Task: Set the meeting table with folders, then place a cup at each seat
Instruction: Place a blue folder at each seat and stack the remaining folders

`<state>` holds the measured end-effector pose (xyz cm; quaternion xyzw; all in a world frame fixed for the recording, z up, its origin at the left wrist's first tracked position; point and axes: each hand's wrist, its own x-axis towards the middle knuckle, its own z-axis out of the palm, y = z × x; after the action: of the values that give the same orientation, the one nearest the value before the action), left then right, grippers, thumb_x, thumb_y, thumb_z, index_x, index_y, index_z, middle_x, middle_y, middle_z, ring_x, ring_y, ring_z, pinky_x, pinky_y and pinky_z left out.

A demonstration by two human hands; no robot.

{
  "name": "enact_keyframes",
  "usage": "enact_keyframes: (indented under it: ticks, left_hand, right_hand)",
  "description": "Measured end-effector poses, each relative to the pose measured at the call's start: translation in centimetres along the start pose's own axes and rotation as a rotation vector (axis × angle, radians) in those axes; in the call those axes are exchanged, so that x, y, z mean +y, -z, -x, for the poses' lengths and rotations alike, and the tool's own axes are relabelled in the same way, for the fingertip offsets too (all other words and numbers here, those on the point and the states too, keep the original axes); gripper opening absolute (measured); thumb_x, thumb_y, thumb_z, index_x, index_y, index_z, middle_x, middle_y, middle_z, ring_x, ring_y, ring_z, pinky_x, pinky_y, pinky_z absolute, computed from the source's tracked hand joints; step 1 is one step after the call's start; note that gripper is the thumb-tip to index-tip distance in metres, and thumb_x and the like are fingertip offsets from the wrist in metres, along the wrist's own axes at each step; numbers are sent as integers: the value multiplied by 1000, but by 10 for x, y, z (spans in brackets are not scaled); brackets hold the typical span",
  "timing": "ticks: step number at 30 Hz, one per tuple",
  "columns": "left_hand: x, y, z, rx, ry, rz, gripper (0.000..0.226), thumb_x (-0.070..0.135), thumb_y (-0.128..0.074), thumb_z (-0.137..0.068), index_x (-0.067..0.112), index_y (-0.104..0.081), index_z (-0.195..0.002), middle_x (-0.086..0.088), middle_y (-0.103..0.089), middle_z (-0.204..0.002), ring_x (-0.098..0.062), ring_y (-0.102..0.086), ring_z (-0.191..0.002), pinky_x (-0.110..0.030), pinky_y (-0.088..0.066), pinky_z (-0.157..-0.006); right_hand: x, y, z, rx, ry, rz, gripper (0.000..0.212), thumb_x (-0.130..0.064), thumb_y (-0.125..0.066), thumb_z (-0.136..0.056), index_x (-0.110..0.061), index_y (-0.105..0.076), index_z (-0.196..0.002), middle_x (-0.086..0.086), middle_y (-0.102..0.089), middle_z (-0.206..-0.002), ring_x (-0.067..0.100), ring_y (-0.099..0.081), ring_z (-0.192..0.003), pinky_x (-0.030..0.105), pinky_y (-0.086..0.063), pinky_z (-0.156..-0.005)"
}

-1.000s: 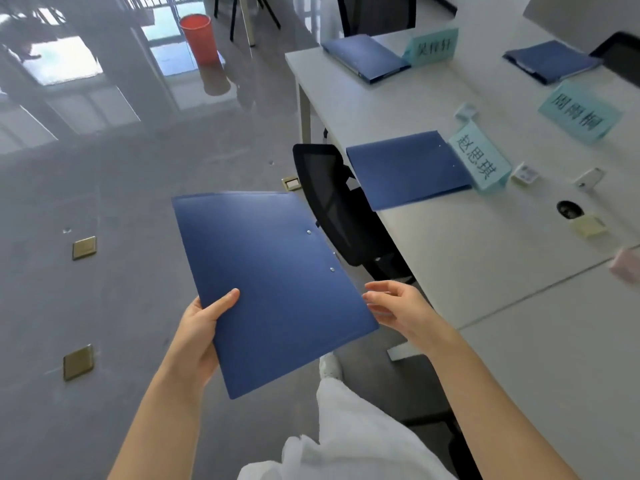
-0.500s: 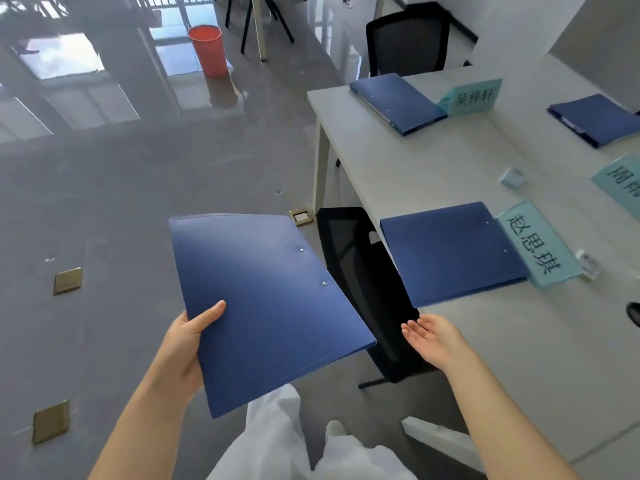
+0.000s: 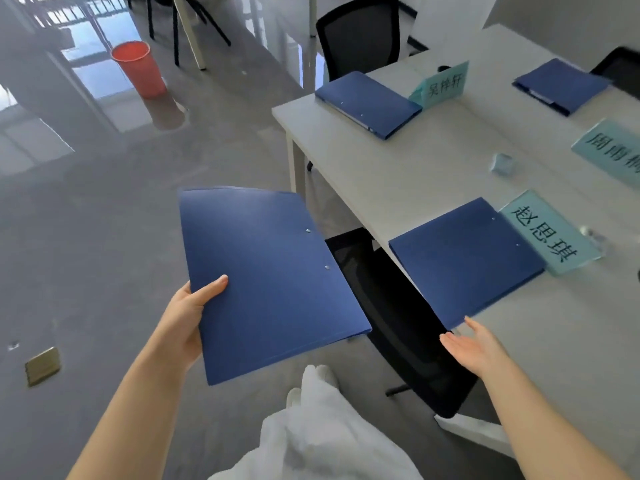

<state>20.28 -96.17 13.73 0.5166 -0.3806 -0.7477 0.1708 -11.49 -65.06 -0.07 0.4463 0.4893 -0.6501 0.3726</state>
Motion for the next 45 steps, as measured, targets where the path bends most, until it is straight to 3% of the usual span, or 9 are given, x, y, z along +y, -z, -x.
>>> enact_keyframes:
  ticks: [5, 8, 19, 27, 29, 32, 36, 39, 45]
  left_hand:
    - [12, -7, -16, -1, -1, -15, 32, 21, -66, -88, 15, -63, -120, -4, -74, -108, -24, -74, -86, -37, -57, -68]
    - [14, -14, -21, 0, 26, -21, 31, 19, -66, -88, 14, -63, -119, -6, -74, -107, -27, -73, -87, -40, -56, -71]
    - [12, -45, -45, 37, 83, 48, 34, 20, -68, -87, 13, -61, -120, -9, -73, -110, -32, -70, -93, -43, -55, -71]
    - [29, -63, -63, 16, 53, 63, 33, 20, -65, -90, 14, -61, -122, -5, -75, -104, -28, -71, -87, -40, -55, -67]
    - [31, -68, -66, 14, 44, 71, 34, 21, -65, -90, 14, -60, -123, -6, -74, -107, -27, -71, -87, -39, -55, -67]
    - [33, -74, -71, 1, 36, 63, 38, 28, -66, -89, 17, -60, -125, -5, -73, -112, -27, -71, -92, -39, -56, -67]
    - [38, -82, -73, -9, 44, 42, 48, 44, -64, -87, 17, -60, -126, -5, -73, -113, -29, -71, -98, -40, -56, -70]
    - [44, -80, -74, -1, 44, 38, 56, 59, -55, -85, 18, -63, -122, -7, -73, -112, -29, -71, -97, -41, -55, -74]
    - [55, -47, -77, 37, 9, 122, 63, 70, -54, -77, 23, -66, -117, -9, -74, -109, -28, -73, -88, -36, -58, -62]
  right_hand:
    - [0, -5, -6, -22, 63, -65, 43, -26, -51, -97, -1, -44, -131, 14, -49, -129, 28, -56, -102, 32, -45, -94]
    - [-4, -15, -4, -30, 83, -102, 25, -29, -60, -92, -8, -50, -99, 10, -46, -100, 20, -54, -79, 31, -49, -72]
    - [-15, -47, 6, 7, 323, -58, 42, 6, -30, -97, -7, -38, -136, 23, -47, -134, 34, -61, -79, 40, -48, -82]
    - [-17, -63, 49, -251, 164, -371, 28, 1, -34, -98, -15, -56, -103, 9, -61, -110, 22, -70, -80, 16, -46, -42]
    - [-20, -71, 66, -384, 160, -356, 33, 9, -69, -75, -13, -59, -97, 11, -66, -101, 22, -73, -70, 17, -47, -42]
    - [-22, -83, 79, -586, 123, -257, 91, 11, -91, -10, -12, -62, -93, 11, -73, -87, 21, -73, -70, 16, -42, -37]
    - [-11, -115, 95, -748, 24, 15, 67, -3, -93, -45, -16, -66, -105, 15, -70, -101, 21, -69, -73, 19, -48, -43]
    - [-4, -141, 104, -846, 41, 267, 32, -8, -58, -85, -20, -65, -113, 12, -69, -103, 19, -64, -70, 22, -48, -48]
    - [7, -186, 113, -912, 105, 659, 34, -5, -44, -95, -22, -63, -119, 7, -70, -96, 22, -67, -68, 23, -45, -47]
